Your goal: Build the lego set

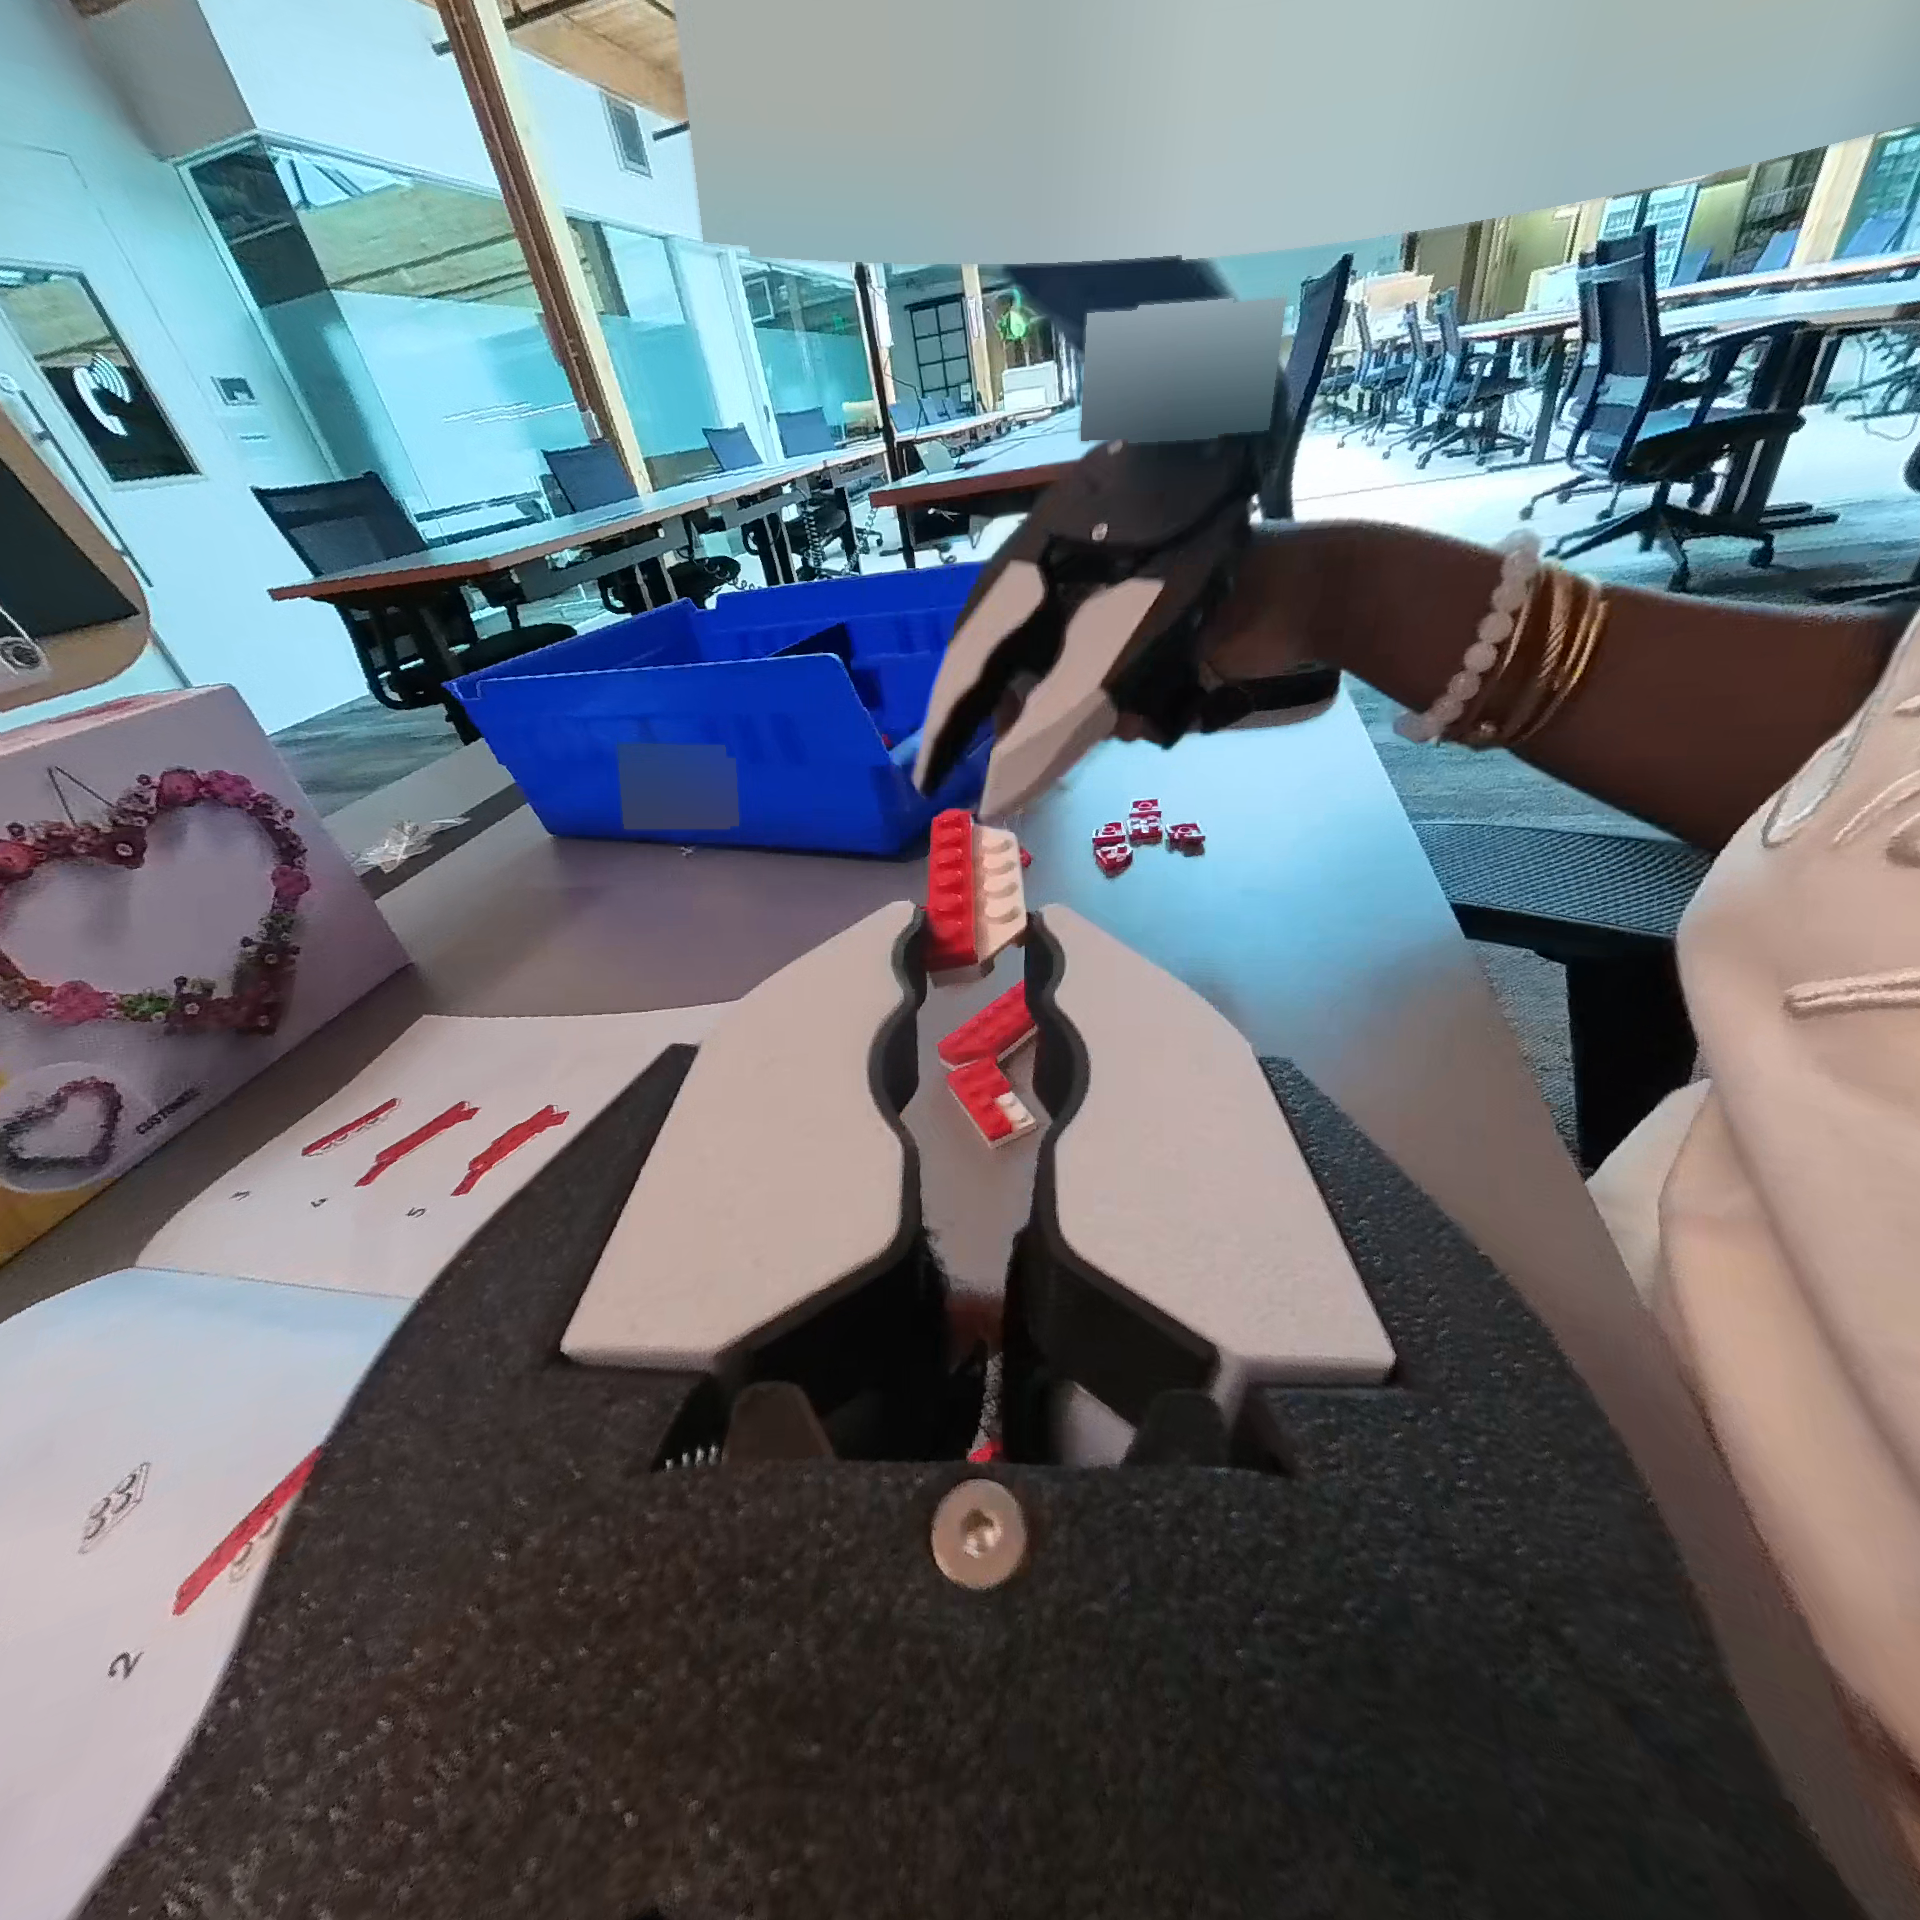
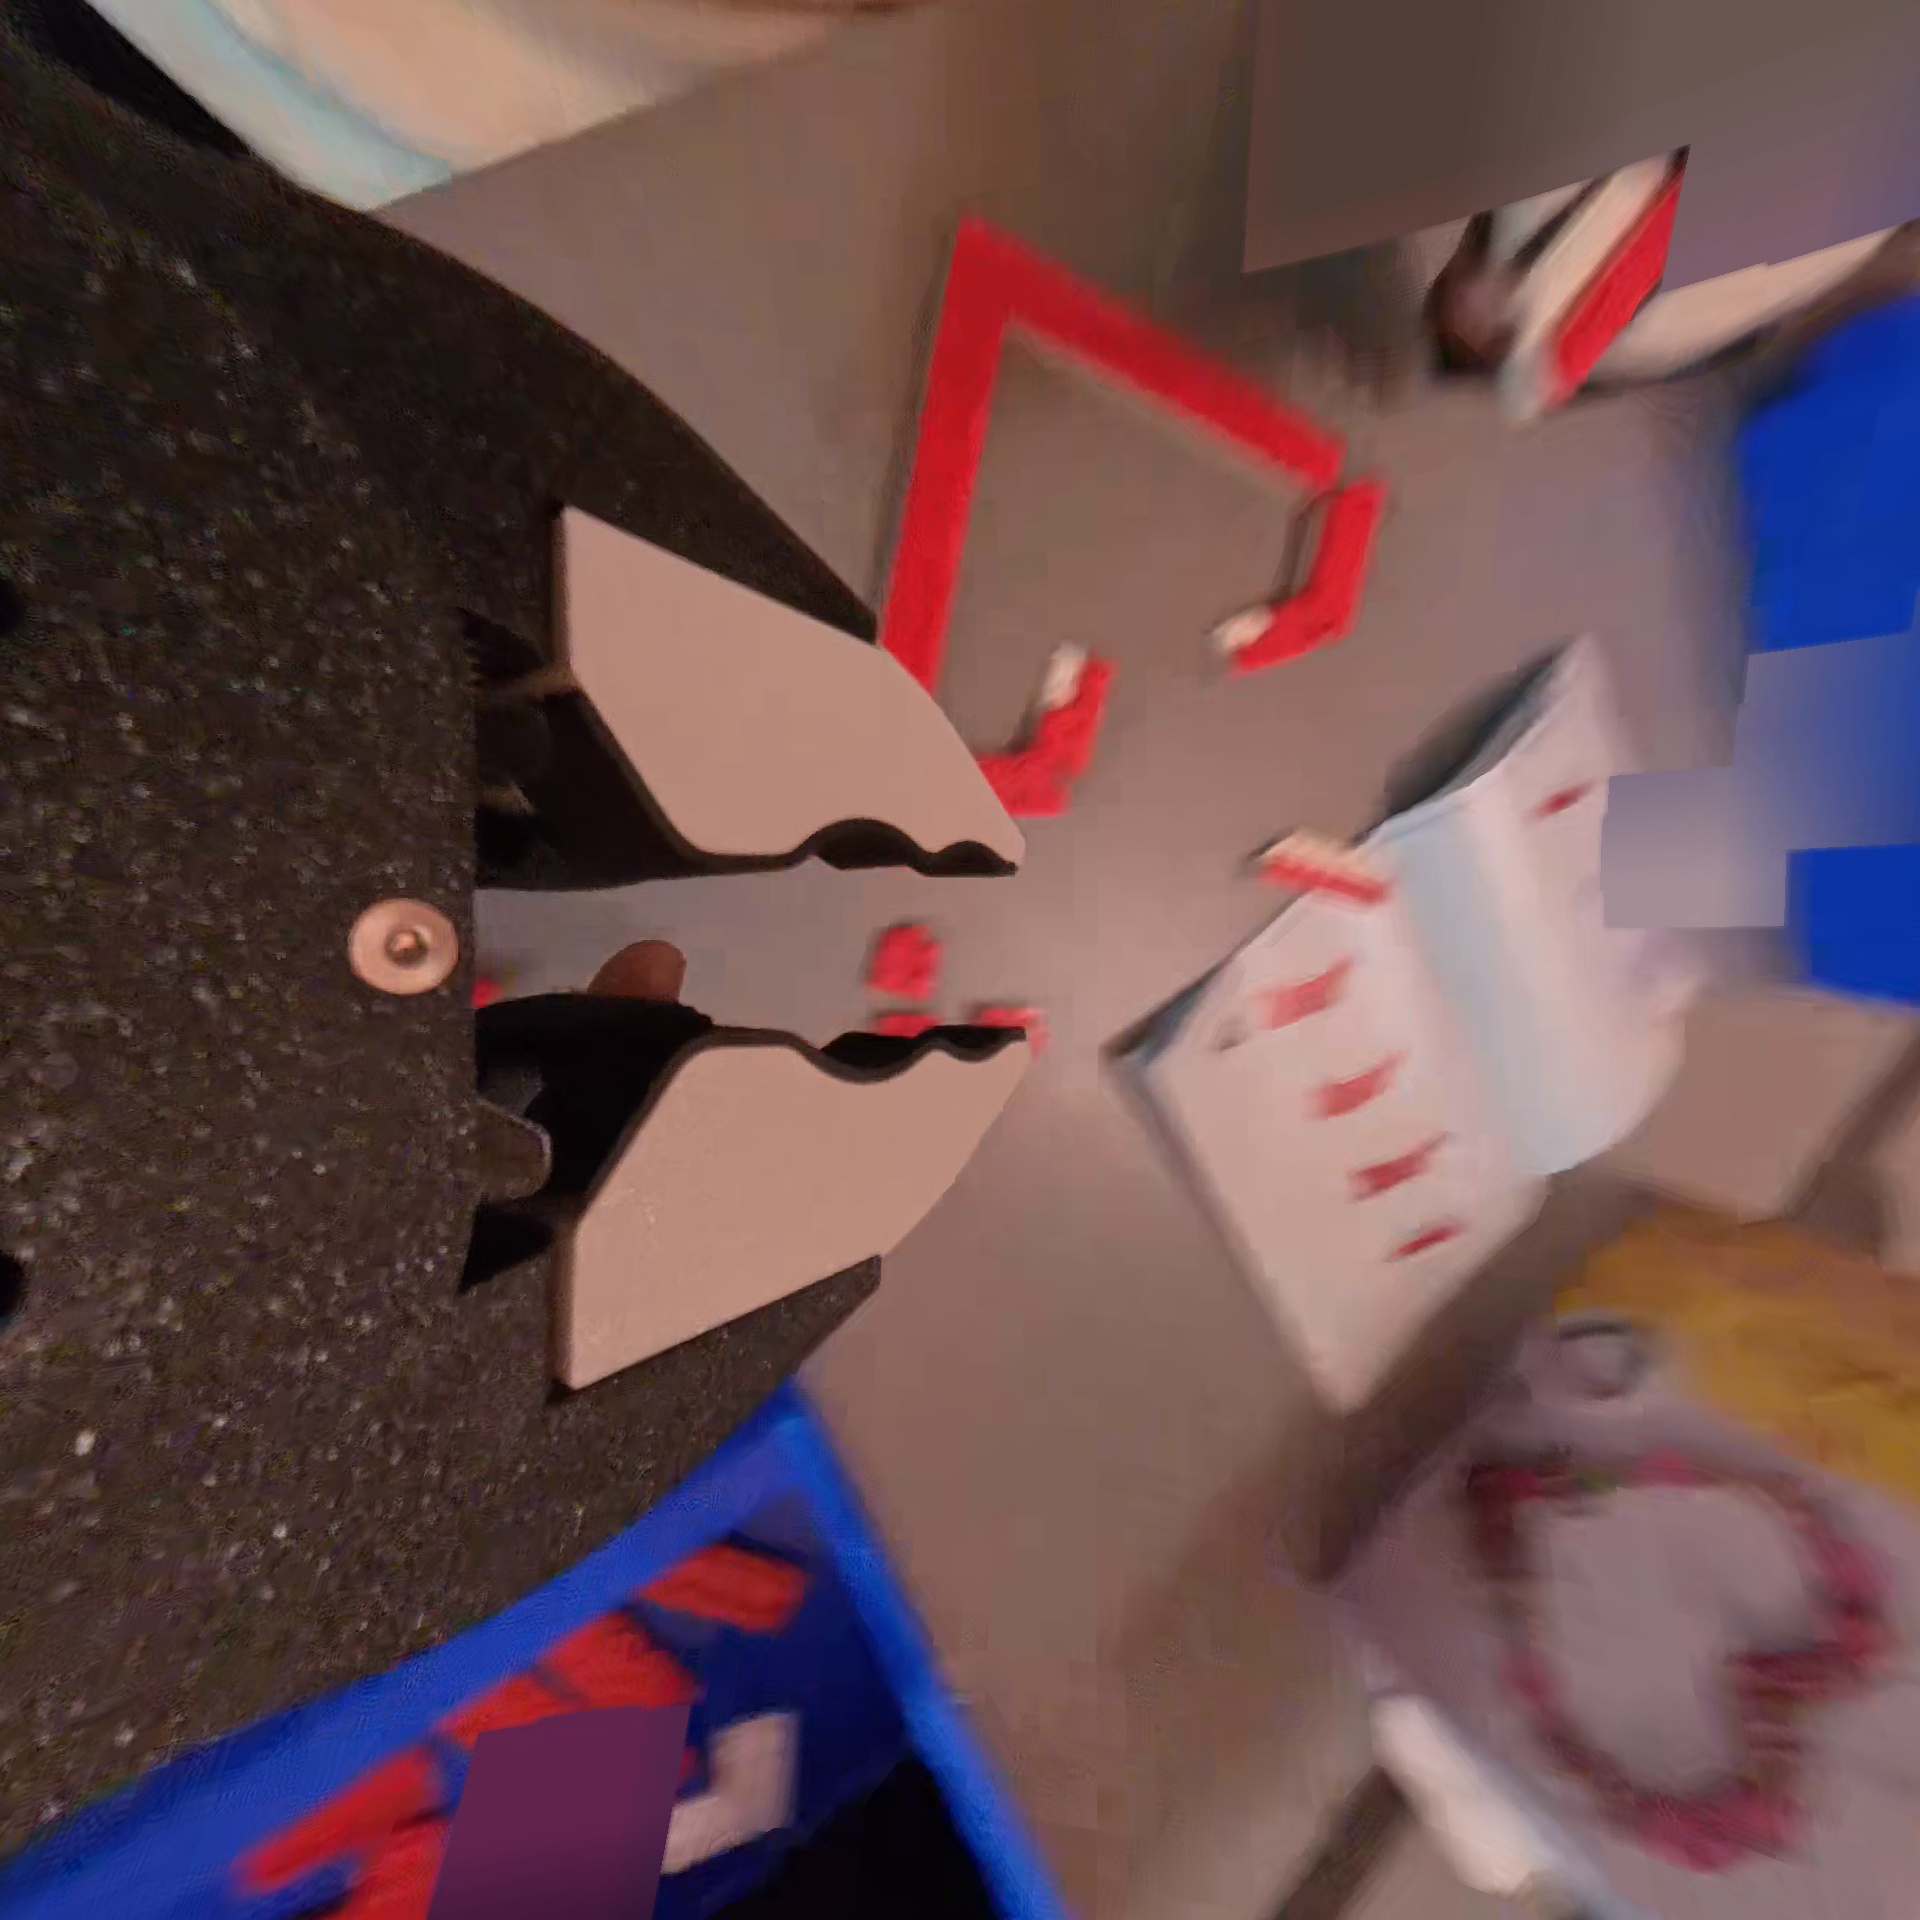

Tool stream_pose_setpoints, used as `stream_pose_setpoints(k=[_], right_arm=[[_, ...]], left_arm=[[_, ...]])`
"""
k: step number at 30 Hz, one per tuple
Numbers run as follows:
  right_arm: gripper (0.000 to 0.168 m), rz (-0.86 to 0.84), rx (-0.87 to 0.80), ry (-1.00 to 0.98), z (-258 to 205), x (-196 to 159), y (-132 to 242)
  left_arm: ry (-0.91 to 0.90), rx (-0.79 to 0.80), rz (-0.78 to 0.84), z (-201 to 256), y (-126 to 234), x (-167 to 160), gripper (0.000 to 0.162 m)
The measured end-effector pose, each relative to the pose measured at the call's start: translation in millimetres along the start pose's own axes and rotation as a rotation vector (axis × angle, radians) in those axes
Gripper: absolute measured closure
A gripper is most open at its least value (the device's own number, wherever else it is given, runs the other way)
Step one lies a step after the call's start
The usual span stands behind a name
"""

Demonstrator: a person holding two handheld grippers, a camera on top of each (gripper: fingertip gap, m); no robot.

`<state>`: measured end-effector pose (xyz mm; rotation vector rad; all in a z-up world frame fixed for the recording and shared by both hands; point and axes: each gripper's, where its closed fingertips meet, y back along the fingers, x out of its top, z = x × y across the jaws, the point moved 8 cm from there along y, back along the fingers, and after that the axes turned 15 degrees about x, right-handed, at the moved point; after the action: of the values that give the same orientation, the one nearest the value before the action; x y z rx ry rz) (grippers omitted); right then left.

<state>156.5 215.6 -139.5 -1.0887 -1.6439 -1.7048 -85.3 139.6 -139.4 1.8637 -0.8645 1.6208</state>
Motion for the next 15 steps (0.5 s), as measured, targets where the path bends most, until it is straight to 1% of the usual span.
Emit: stream_pose_setpoints(k=[2,5,8,12,14,15], right_arm=[[0.147,-0.064,-0.028,-0.092,3,-21,-1],[0.152,-0.079,-0.019,-0.158,2,-36,-12],[0.152,-0.106,-0.057,-0.207,6,-42,-23],[0.146,-0.133,-0.050,-0.250,9,-45,-35],[0.147,-0.122,-0.051,-0.251,11,-44,-37],[0.152,-0.120,-0.055,-0.245,12,-44,-38]], left_arm=[[0.012,0.004,-0.005,-1,0,0,0.145],[0.019,0.021,-0.002,-3,1,0,0.145],[0.023,0.027,-0.002,-4,1,-1,0.145],[0.017,0.031,-0.008,-4,0,-2,0.145],[0.012,0.031,-0.011,-3,0,-3,0.145],[0.007,0.032,-0.014,-3,0,-3,0.145]])
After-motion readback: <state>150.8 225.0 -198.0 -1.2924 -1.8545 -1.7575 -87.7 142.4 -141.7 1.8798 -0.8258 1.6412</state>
